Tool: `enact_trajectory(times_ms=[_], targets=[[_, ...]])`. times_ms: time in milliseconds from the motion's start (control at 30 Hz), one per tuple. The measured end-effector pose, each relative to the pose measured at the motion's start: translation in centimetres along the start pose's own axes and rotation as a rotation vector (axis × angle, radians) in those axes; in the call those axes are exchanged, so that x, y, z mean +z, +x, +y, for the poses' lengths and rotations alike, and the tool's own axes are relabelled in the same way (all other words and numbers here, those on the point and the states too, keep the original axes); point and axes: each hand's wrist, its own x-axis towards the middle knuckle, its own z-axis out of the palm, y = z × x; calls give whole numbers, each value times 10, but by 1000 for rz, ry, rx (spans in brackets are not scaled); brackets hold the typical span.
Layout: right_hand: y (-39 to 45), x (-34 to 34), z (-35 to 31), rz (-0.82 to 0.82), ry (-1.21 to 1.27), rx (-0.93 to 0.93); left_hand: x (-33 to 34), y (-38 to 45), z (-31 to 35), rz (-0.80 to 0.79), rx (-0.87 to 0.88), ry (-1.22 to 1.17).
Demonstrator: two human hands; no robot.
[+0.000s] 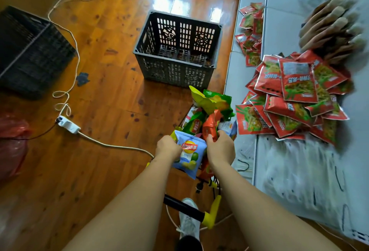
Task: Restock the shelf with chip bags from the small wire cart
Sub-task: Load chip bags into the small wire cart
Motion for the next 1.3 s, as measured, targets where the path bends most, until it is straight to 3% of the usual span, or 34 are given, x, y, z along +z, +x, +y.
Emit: enact_trajectory(times_ms=[167, 333, 567, 767, 1067, 1167, 1300], targets=[[-25, -39, -2, 37, 136, -99, -40, -39, 3, 22, 83, -36], [-55, -76, -13, 12, 249, -51, -75, -81, 3, 40, 173, 20], [-105, -118, -27, 11, 351, 24, -106, -131, 6, 283, 307, -65], [-137, -146, -64, -42, 474, -5, -114, -183, 30, 105, 486, -116], [-132, -212, -121, -165, 597, 185, -159, -229, 54, -207, 531, -302], [-135, -240, -144, -172, 559, 99, -185, -242, 63, -138, 577, -222], [-150, -276, -185, -256, 609, -69, -232, -253, 66, -44, 590, -324]])
